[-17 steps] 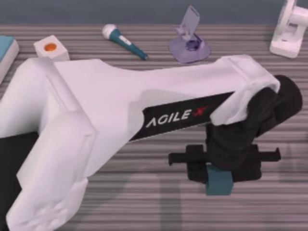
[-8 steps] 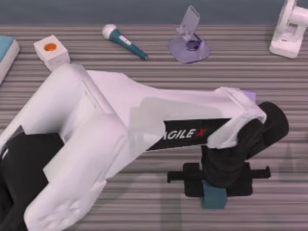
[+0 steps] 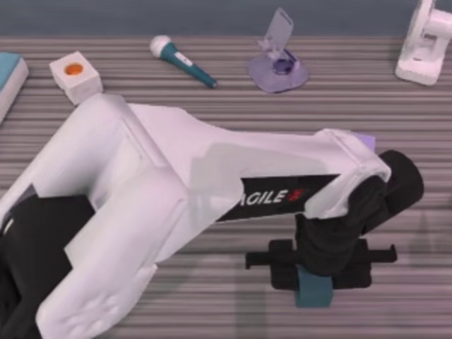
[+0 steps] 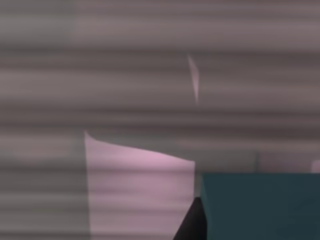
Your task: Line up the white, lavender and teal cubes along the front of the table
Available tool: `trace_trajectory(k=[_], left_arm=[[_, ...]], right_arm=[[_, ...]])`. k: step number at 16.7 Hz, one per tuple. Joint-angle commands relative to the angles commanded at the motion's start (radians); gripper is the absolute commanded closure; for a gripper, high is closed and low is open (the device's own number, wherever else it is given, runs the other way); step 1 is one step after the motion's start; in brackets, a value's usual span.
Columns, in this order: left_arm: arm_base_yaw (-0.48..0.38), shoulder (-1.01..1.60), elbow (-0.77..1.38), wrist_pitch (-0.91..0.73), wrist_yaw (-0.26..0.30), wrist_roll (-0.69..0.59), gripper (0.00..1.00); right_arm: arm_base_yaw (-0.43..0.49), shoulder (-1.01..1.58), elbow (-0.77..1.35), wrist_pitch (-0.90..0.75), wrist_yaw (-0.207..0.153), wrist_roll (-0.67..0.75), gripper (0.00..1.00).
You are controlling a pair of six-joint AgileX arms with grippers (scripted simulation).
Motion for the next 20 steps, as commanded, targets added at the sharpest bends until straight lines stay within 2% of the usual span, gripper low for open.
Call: trace_trajectory(k=[6,16,20], left_arm=[[0.000,0.000,0.000,0.000,0.000,0.000,0.02],[0.001,-0.001,0.004,-0.004,0.000,0.000,0.00],[0.007,-0.032,0.081,-0.118,-0.002,-0.005,0.00]], right_arm=[[0.000,0.000,0.000,0.000,0.000,0.000,0.00],[0.000,0.000,0.000,0.000,0.000,0.000,0.00],[0.000,0.000,0.000,0.000,0.000,0.000,0.00]])
